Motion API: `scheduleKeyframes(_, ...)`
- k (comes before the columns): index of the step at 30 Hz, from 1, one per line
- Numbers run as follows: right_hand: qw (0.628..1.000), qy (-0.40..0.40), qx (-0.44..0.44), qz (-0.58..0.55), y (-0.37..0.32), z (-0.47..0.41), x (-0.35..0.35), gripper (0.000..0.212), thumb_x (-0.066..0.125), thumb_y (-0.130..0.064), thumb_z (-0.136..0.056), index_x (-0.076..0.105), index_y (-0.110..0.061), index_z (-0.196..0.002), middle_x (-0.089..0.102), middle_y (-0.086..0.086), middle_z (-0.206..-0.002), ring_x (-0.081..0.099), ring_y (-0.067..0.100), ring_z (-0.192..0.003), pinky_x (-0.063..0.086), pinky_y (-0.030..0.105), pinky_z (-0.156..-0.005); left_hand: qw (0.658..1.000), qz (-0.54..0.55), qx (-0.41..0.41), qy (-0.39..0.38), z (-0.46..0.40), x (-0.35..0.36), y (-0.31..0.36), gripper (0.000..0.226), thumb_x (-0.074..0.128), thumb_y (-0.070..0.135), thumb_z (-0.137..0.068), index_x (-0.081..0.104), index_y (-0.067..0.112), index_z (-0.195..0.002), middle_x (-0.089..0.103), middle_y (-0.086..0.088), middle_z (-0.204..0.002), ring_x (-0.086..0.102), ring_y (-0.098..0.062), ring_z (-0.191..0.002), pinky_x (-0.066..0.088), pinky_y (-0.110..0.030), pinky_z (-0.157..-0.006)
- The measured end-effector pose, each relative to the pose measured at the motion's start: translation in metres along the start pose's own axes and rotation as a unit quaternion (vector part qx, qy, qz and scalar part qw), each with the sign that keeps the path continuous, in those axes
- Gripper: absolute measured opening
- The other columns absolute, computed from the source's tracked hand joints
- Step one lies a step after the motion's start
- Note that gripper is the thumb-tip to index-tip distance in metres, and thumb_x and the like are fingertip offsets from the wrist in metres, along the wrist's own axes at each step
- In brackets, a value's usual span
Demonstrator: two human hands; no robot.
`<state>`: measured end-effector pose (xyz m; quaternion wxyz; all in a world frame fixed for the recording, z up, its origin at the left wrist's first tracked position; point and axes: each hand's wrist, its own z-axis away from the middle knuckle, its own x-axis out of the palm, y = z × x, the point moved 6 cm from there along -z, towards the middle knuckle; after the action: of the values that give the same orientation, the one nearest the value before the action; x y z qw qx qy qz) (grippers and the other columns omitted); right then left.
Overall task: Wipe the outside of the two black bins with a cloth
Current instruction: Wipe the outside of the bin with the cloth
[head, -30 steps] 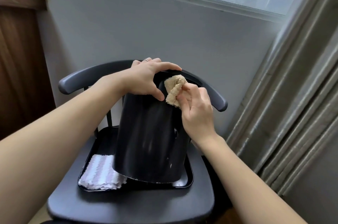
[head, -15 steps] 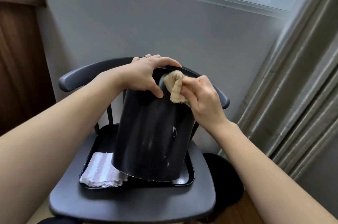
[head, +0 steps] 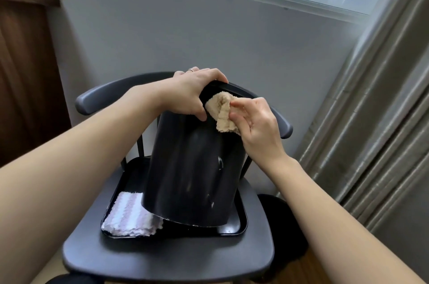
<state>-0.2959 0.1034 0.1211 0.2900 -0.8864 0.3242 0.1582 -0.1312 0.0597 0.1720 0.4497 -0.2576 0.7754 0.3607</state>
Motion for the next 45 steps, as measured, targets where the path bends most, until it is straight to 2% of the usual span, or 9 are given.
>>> scheduleKeyframes(3, 1.0, 0.001, 0.002, 0.01, -0.002, -0.003, 0.001, 0.024, 0.066, -0.017, -0.094, 0.069, -0.017, -0.118, 0.058, 0.004, -0.104, 0.06, 0.016, -0.097, 0.047, 0.019, -0.088, 1.0, -0.009, -0.003, -0.018, -0.003, 0.004, 0.0, 0.091, 0.088, 0.019, -0.07, 0.041, 0.044, -0.144, 0.047, 0.018, -0.119, 0.027, -0.007, -0.119, 0.02, -0.028, -0.106)
scheduleKeyframes(5, 1.0, -0.007, 0.004, 0.0, -0.003, 0.0, 0.001, 0.027, 0.066, -0.018, -0.094, 0.068, -0.018, -0.121, 0.059, 0.005, -0.105, 0.06, 0.014, -0.098, 0.047, 0.018, -0.09, 1.0, -0.02, 0.003, -0.022, -0.004, 0.006, 0.001, 0.095, 0.09, 0.025, -0.069, 0.039, 0.051, -0.145, 0.046, 0.012, -0.118, 0.028, -0.011, -0.12, 0.019, -0.034, -0.112)
scheduleKeyframes(11, 0.997, -0.074, -0.036, 0.006, -0.002, 0.02, 0.0, 0.028, 0.065, -0.015, -0.095, 0.069, -0.02, -0.122, 0.056, 0.006, -0.096, 0.06, 0.016, -0.087, 0.051, 0.032, -0.081, 0.999, -0.009, 0.002, -0.037, -0.004, 0.003, -0.005, 0.102, 0.089, 0.02, -0.071, 0.034, 0.059, -0.146, 0.043, 0.018, -0.113, 0.021, 0.0, -0.107, 0.018, -0.027, -0.101)
scheduleKeyframes(16, 1.0, -0.022, -0.01, 0.004, -0.002, -0.007, -0.003, 0.025, 0.065, -0.016, -0.095, 0.07, -0.021, -0.119, 0.057, 0.003, -0.097, 0.061, 0.013, -0.09, 0.051, 0.028, -0.085, 1.0, 0.004, -0.003, -0.03, -0.003, 0.003, -0.006, 0.1, 0.087, 0.015, -0.071, 0.037, 0.06, -0.144, 0.044, 0.018, -0.115, 0.021, 0.001, -0.1, 0.016, -0.024, -0.099)
scheduleKeyframes(21, 0.998, -0.036, -0.045, 0.013, -0.004, 0.032, 0.007, 0.03, 0.063, -0.013, -0.094, 0.068, -0.02, -0.123, 0.053, 0.002, -0.092, 0.058, 0.014, -0.082, 0.047, 0.019, -0.078, 1.0, 0.008, -0.007, -0.026, -0.003, 0.003, -0.013, 0.098, 0.088, 0.018, -0.072, 0.036, 0.062, -0.143, 0.046, 0.019, -0.115, 0.023, -0.002, -0.105, 0.017, -0.026, -0.1)
scheduleKeyframes(27, 0.99, -0.088, -0.104, 0.03, -0.006, 0.054, 0.012, 0.027, 0.063, -0.01, -0.094, 0.071, -0.016, -0.119, 0.051, 0.006, -0.088, 0.055, 0.02, -0.077, 0.049, 0.028, -0.074, 0.999, 0.018, -0.03, -0.023, -0.003, 0.001, -0.022, 0.099, 0.087, 0.017, -0.071, 0.036, 0.066, -0.141, 0.047, 0.015, -0.124, 0.03, -0.021, -0.127, 0.024, -0.032, -0.109)
scheduleKeyframes(31, 0.998, -0.033, -0.047, 0.04, -0.001, 0.036, 0.009, 0.03, 0.061, -0.017, -0.094, 0.069, -0.019, -0.123, 0.051, 0.003, -0.088, 0.054, 0.016, -0.078, 0.05, 0.033, -0.074, 0.999, 0.022, -0.031, -0.012, -0.004, 0.003, -0.021, 0.098, 0.088, 0.019, -0.071, 0.037, 0.066, -0.14, 0.049, 0.013, -0.126, 0.03, -0.019, -0.124, 0.022, -0.029, -0.103)
scheduleKeyframes(37, 0.99, -0.1, -0.098, 0.008, -0.007, 0.078, 0.018, 0.026, 0.063, -0.013, -0.095, 0.07, -0.013, -0.12, 0.052, 0.005, -0.09, 0.056, 0.017, -0.077, 0.051, 0.027, -0.072, 0.999, 0.024, -0.029, -0.012, -0.006, 0.003, -0.021, 0.095, 0.088, 0.018, -0.071, 0.039, 0.065, -0.138, 0.049, 0.013, -0.126, 0.029, -0.018, -0.124, 0.021, -0.029, -0.104)
scheduleKeyframes(45, 0.999, -0.042, -0.024, -0.012, -0.004, 0.052, 0.014, 0.032, 0.071, -0.014, -0.089, 0.068, -0.017, -0.121, 0.063, 0.005, -0.1, 0.063, 0.016, -0.091, 0.051, 0.033, -0.084, 0.999, 0.031, -0.024, -0.006, -0.006, 0.004, -0.018, 0.094, 0.088, 0.018, -0.071, 0.04, 0.064, -0.139, 0.048, 0.013, -0.123, 0.024, -0.008, -0.11, 0.016, -0.025, -0.098)
